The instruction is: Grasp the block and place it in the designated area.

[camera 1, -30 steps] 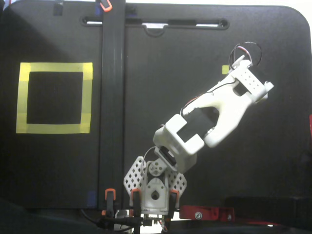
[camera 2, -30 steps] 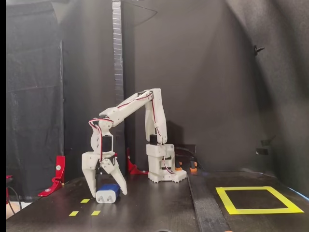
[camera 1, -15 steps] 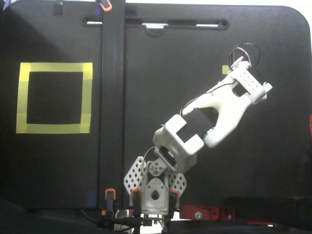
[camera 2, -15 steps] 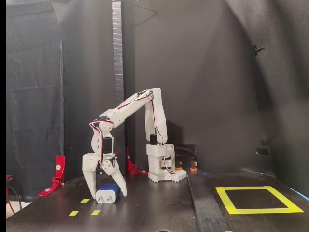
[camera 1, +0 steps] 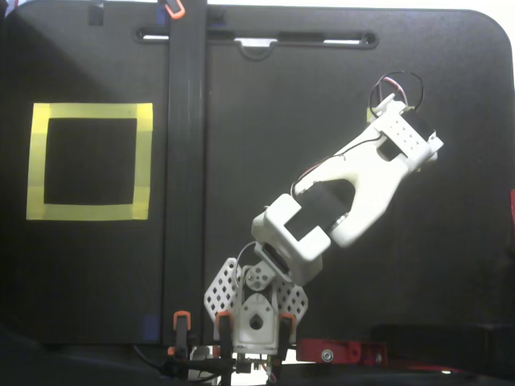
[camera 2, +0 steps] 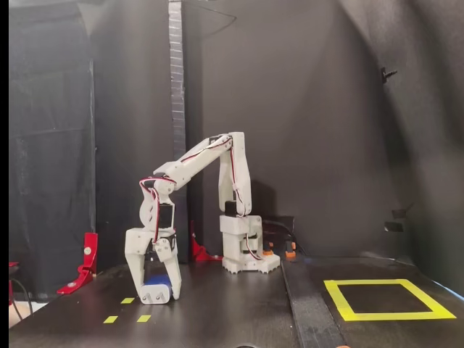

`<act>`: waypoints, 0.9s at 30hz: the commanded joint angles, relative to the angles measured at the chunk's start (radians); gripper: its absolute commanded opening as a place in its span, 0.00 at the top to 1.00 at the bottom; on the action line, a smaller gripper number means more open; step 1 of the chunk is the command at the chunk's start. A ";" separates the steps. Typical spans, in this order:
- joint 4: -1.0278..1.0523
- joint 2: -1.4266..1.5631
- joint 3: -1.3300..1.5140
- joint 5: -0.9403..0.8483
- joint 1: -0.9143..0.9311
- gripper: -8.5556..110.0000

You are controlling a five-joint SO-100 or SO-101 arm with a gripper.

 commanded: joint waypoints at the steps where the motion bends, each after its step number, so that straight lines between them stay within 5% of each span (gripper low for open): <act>1: -0.011 0.008 0.005 -0.006 0.003 0.76; 15: -0.005 0.008 -0.011 -0.006 0.009 0.77; 27: 0.212 0.018 -0.207 -0.002 0.006 0.77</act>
